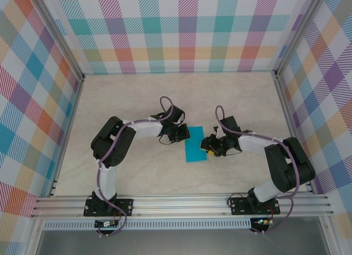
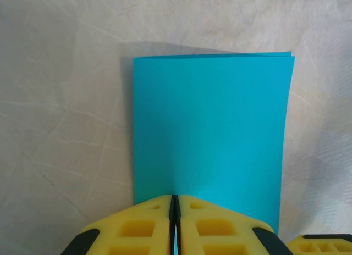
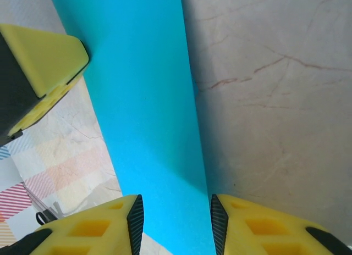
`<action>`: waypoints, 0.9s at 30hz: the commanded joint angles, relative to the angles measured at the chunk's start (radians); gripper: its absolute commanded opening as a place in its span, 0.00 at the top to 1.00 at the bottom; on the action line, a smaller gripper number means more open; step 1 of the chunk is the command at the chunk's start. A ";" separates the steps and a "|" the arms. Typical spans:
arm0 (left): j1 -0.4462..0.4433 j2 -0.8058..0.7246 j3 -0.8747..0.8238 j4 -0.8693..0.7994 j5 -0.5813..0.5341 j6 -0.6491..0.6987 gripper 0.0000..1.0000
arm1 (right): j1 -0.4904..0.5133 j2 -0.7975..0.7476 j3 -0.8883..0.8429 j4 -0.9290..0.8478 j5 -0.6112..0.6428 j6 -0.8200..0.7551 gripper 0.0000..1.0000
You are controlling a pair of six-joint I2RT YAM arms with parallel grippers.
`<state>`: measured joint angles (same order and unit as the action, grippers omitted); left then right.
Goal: Fold a paper plane with a square sheet of paper (pick it up from the middle)
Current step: Third fold the triangle at the center of the table.
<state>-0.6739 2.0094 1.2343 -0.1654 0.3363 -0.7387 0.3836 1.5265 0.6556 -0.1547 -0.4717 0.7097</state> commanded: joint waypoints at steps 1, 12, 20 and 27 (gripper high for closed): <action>-0.007 0.003 -0.023 -0.030 0.012 0.020 0.89 | -0.011 0.021 0.051 0.006 -0.048 -0.069 0.58; -0.009 -0.033 -0.026 -0.016 0.024 0.032 0.87 | -0.028 0.108 0.086 -0.009 -0.121 -0.118 0.74; -0.014 -0.124 -0.053 -0.024 0.003 0.055 0.78 | -0.031 0.140 0.069 0.051 -0.149 -0.061 0.85; -0.042 -0.270 -0.145 -0.015 -0.060 0.093 0.63 | -0.031 0.141 0.041 0.118 -0.159 0.032 0.89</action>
<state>-0.6868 1.8099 1.1240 -0.1650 0.3099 -0.6800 0.3595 1.6611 0.7212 -0.0868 -0.5976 0.6865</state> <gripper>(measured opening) 0.357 0.116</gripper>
